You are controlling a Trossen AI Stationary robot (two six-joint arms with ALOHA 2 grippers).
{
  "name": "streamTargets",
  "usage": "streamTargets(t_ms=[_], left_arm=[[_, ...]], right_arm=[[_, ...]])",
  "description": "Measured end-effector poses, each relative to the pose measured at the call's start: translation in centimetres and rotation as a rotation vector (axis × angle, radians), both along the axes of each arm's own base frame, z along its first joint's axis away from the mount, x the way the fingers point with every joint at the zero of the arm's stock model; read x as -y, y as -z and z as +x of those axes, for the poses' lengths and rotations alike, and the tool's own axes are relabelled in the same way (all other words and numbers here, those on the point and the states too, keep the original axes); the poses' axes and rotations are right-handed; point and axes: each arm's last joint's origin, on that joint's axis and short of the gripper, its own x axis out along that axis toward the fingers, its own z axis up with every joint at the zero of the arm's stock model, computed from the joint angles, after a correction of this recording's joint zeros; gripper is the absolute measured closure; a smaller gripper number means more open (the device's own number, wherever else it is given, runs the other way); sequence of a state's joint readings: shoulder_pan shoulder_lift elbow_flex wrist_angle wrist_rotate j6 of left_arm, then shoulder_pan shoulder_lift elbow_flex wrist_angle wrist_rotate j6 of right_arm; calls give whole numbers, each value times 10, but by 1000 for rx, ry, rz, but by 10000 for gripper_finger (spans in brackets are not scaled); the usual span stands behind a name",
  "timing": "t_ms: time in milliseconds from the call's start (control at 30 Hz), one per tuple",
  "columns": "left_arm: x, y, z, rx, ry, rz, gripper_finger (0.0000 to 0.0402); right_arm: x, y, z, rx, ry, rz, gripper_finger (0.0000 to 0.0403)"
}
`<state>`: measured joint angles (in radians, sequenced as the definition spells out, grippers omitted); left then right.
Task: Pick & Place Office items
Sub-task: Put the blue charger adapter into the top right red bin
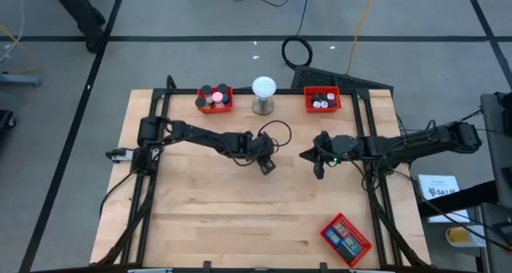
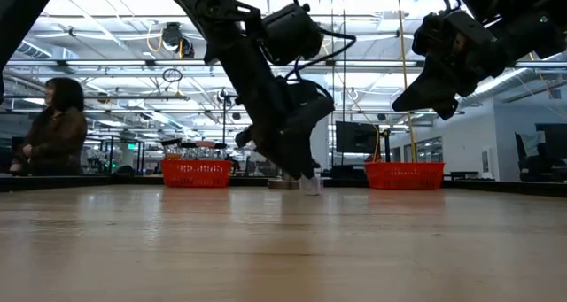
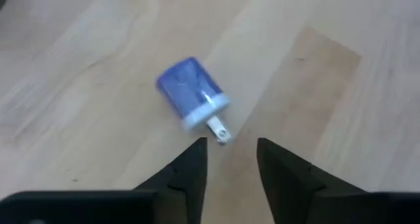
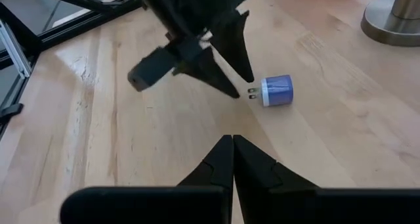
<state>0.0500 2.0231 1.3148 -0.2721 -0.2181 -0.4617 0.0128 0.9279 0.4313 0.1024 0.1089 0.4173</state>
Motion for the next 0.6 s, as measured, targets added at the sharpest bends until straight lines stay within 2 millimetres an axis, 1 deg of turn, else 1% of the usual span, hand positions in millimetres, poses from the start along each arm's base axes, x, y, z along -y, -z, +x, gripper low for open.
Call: streamTargets(t_ms=[167, 267, 367, 467, 600], left_arm=[[-8, 1, -2, 7, -91, -66, 302], [-9, 1, -3, 10, -133, -98, 306], [-7, 1, -3, 16, -151, -112, 290], [-5, 0, -1, 30, -152, -102, 260], [-4, 3, -1, 34, -196, -104, 217]], right_arm=[[0, 0, 0, -2, -7, -16, 403], [0, 0, 0, -2, -6, -18, 403], [0, 0, 0, -3, -10, -27, 403], [0, 0, 0, -5, -14, -40, 403], [1, 0, 0, -6, -1, -59, 403]])
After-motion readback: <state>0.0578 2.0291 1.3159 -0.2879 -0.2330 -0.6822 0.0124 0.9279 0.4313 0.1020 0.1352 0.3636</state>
